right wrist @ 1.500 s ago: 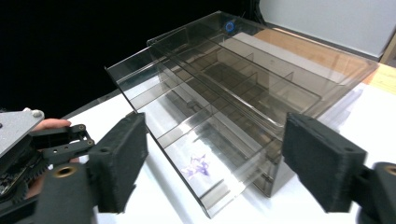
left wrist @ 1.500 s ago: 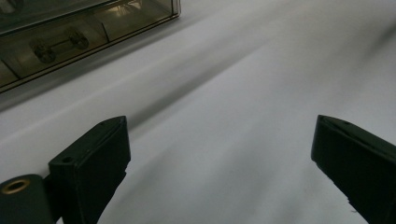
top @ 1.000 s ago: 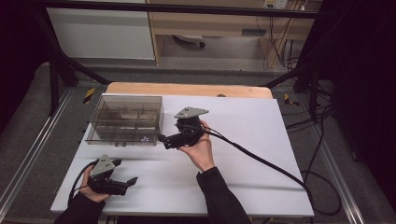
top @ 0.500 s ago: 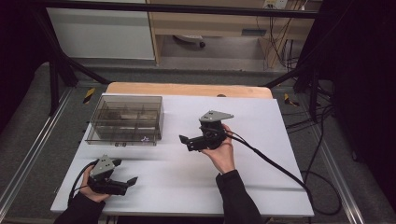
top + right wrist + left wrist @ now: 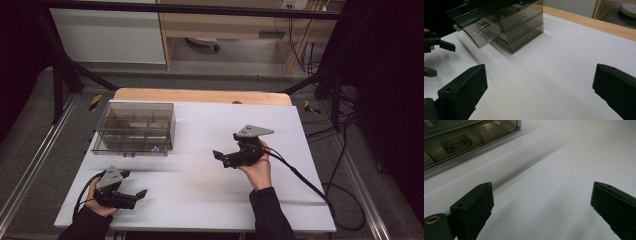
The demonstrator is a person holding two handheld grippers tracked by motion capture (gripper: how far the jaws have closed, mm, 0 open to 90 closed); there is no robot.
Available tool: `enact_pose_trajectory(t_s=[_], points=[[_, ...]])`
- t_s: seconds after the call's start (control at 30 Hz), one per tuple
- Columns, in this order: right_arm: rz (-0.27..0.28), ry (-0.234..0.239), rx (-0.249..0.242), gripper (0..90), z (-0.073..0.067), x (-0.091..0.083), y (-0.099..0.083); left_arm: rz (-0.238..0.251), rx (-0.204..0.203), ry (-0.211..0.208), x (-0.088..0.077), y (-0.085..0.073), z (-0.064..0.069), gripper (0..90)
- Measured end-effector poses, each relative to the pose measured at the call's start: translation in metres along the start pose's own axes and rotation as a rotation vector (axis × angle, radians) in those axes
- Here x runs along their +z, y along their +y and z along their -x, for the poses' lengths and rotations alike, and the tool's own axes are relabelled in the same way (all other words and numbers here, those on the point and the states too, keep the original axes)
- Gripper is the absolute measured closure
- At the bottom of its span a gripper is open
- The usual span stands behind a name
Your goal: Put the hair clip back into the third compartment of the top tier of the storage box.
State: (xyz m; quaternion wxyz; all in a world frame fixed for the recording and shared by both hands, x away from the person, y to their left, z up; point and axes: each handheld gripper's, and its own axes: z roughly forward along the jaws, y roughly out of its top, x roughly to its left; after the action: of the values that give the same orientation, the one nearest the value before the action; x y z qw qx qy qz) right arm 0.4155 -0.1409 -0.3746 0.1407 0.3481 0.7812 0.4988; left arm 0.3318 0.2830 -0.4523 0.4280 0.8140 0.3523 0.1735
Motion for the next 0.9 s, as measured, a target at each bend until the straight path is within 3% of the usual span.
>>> enact_pose_trajectory(t_s=[0.2,0.43,0.9], points=[[-0.019,0.005,0.016,0.1,0.014,-0.014,-0.018,0.000,0.000,0.000,0.000,0.000,0.000,4.4],[-0.027,-0.024,0.031,0.1,0.032,-0.035,-0.041,-0.001,-0.001,0.001,0.000,0.000,0.000,4.5],[-0.043,-0.053,0.060,0.1,0.054,-0.065,-0.080,0.002,-0.006,0.001,0.000,0.001,-0.001,4.4]])
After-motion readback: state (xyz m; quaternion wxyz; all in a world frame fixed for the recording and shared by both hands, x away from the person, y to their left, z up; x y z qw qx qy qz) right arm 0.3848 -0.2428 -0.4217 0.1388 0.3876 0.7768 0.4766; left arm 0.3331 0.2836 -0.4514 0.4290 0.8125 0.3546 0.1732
